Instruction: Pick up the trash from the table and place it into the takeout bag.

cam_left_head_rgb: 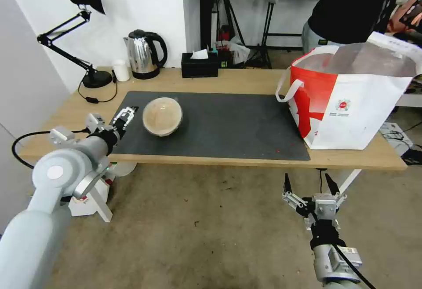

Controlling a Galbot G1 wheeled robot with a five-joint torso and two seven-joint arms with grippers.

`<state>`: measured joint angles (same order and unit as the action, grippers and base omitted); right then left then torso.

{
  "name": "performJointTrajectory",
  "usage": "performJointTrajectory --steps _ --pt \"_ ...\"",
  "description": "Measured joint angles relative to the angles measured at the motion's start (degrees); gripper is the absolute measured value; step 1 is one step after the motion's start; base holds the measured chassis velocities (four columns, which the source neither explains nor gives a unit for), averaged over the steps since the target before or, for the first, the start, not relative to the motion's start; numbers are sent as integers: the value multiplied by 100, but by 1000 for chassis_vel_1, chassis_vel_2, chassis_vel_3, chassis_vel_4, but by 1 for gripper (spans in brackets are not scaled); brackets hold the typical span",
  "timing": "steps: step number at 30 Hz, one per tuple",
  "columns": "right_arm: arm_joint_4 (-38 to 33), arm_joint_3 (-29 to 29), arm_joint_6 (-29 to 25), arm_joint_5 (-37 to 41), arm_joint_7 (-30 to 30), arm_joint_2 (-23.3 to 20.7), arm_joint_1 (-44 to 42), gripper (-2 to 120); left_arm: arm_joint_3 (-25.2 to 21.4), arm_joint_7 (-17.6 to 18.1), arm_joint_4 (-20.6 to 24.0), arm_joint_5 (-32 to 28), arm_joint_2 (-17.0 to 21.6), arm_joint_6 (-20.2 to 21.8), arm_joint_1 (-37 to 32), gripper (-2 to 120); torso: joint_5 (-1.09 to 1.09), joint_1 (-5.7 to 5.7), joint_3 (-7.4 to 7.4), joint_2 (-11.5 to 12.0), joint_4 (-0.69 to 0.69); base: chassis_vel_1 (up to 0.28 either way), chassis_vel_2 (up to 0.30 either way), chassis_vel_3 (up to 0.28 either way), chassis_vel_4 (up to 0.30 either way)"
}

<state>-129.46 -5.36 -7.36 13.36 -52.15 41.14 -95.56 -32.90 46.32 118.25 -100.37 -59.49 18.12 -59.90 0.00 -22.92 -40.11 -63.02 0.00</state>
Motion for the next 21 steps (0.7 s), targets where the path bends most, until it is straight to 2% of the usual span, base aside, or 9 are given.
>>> performJointTrajectory --steps 21 --pt "0 0 0 0 0 0 -1 100 467 14 -518 83 -75 34 421 100 1 1 0 0 0 0 0 0 0"
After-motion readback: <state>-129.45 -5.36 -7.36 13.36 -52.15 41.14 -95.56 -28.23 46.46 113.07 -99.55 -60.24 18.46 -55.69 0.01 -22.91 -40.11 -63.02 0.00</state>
